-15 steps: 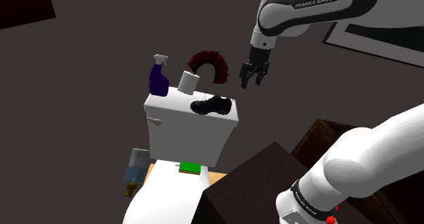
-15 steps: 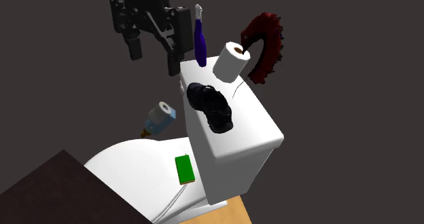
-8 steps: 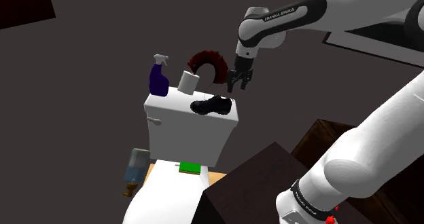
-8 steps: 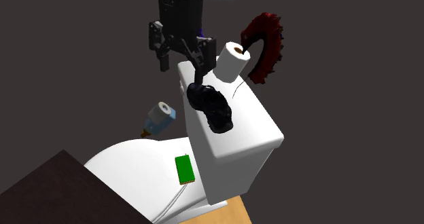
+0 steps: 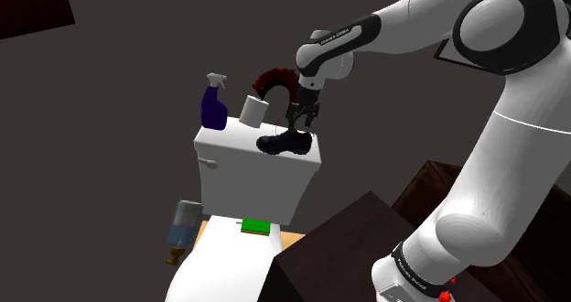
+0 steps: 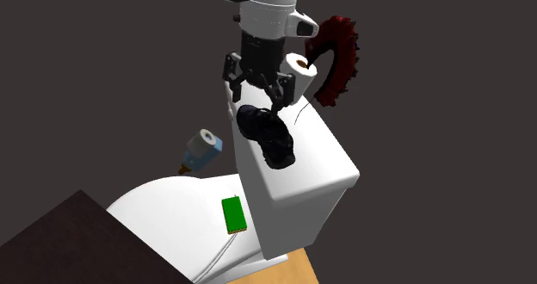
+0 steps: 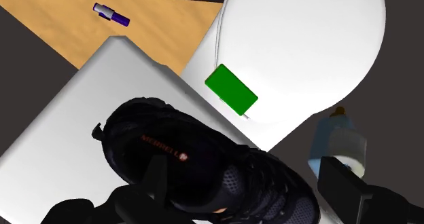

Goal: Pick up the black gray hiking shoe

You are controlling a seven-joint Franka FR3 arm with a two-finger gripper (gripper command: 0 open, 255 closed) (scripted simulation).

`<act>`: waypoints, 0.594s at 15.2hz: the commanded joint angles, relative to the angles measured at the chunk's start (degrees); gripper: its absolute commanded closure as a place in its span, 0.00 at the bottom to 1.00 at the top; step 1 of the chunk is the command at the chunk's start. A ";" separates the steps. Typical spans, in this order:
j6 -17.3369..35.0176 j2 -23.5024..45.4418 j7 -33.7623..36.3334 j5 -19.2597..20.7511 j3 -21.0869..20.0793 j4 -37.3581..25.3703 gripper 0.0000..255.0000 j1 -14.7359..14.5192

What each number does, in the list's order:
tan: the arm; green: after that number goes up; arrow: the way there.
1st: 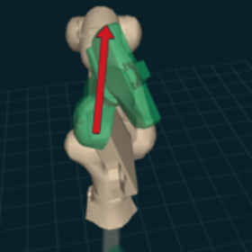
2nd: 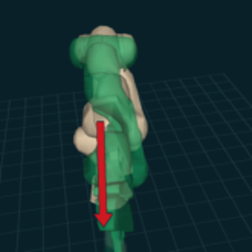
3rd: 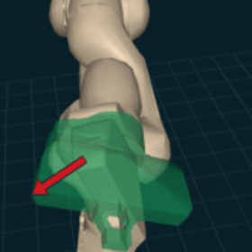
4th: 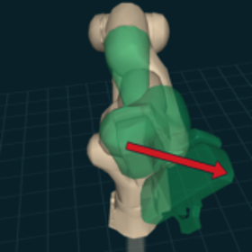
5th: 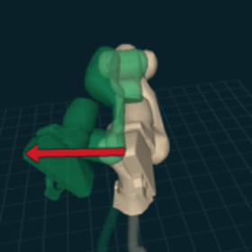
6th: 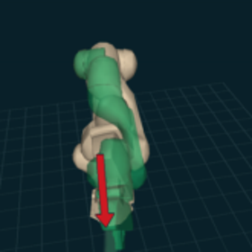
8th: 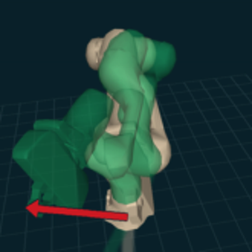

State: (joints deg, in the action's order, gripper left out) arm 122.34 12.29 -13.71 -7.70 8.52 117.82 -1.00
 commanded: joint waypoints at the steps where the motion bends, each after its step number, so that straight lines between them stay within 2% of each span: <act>1: 1.12 2.69 -0.78 -0.94 -0.23 -1.52 0.00 0.22; 9: 5.37 5.87 -1.67 -1.88 -0.57 -0.37 0.00 0.40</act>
State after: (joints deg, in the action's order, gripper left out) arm 127.47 17.87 -15.28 -9.51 7.97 117.51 -0.64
